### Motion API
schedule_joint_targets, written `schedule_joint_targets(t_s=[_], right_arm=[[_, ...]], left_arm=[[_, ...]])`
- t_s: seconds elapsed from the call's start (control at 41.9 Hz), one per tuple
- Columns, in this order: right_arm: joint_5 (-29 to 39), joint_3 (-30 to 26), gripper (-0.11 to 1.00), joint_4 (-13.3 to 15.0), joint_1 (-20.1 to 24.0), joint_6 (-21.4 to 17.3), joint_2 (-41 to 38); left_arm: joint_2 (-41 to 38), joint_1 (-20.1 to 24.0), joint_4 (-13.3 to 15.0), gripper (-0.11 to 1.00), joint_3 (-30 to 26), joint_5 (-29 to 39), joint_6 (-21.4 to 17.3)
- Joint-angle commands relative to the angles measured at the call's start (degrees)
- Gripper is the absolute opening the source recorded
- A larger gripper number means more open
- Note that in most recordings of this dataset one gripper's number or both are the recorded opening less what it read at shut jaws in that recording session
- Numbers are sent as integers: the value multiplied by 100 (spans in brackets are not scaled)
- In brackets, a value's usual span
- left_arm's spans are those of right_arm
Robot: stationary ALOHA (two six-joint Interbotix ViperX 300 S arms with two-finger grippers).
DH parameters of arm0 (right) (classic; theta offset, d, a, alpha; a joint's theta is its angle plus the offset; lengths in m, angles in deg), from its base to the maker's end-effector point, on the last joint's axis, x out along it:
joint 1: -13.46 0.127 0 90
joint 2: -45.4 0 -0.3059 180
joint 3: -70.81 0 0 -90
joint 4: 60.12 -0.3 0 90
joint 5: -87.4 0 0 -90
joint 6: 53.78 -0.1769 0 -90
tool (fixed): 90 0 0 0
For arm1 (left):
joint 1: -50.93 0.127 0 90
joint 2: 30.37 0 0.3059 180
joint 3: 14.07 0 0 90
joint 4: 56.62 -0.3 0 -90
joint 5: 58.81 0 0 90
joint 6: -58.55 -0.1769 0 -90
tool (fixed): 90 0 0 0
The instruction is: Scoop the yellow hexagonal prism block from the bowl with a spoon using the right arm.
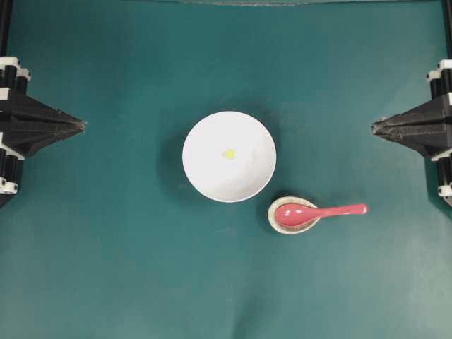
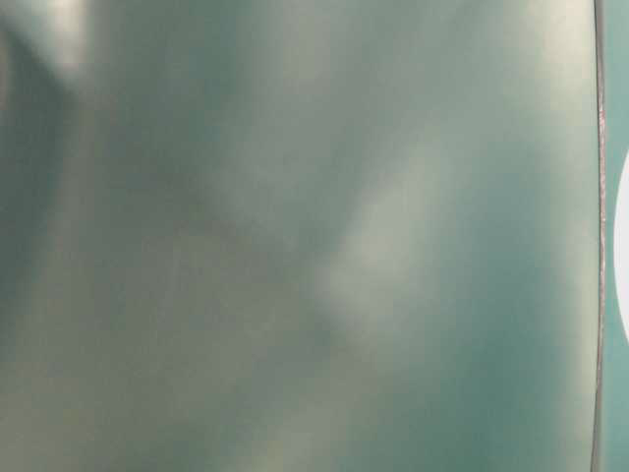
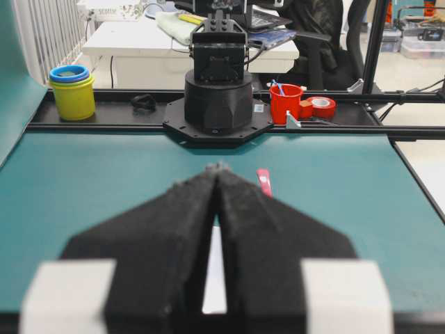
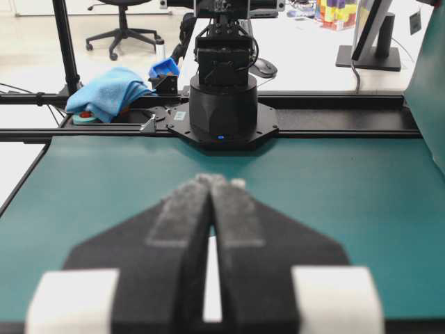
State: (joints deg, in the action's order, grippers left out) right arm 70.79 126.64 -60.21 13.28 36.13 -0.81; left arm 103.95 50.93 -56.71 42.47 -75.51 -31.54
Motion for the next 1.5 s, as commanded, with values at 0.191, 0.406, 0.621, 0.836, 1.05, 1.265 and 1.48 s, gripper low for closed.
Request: schedule_joint_targets(t_s=[0.191, 0.406, 0.621, 0.836, 1.05, 1.265, 1.48], right_arm=[[105, -132, 0, -18, -26, -44, -35], [105, -114, 11, -18, -26, -44, -132], [70, -53, 55, -70, 0, -53, -439], [-141, 18, 55, -264, 193, -53, -949], [-712, 105, 55, -554, 536, -53, -1854], [-1670, 316, 55, -923, 853, -53, -2892], [-2329, 510, 55, -1441, 1239, -53, -3700]], left_arm=[[-44, 0, -53, 0, -105, 158, 18], [-35, 0, -53, 0, -97, 185, -18], [-35, 0, -53, 0, -97, 290, -35], [-26, 0, -53, 0, -97, 352, -44], [-26, 0, -62, 0, -97, 378, -44], [-26, 0, -53, 0, -97, 369, -44], [-26, 0, -53, 0, -97, 387, -44]])
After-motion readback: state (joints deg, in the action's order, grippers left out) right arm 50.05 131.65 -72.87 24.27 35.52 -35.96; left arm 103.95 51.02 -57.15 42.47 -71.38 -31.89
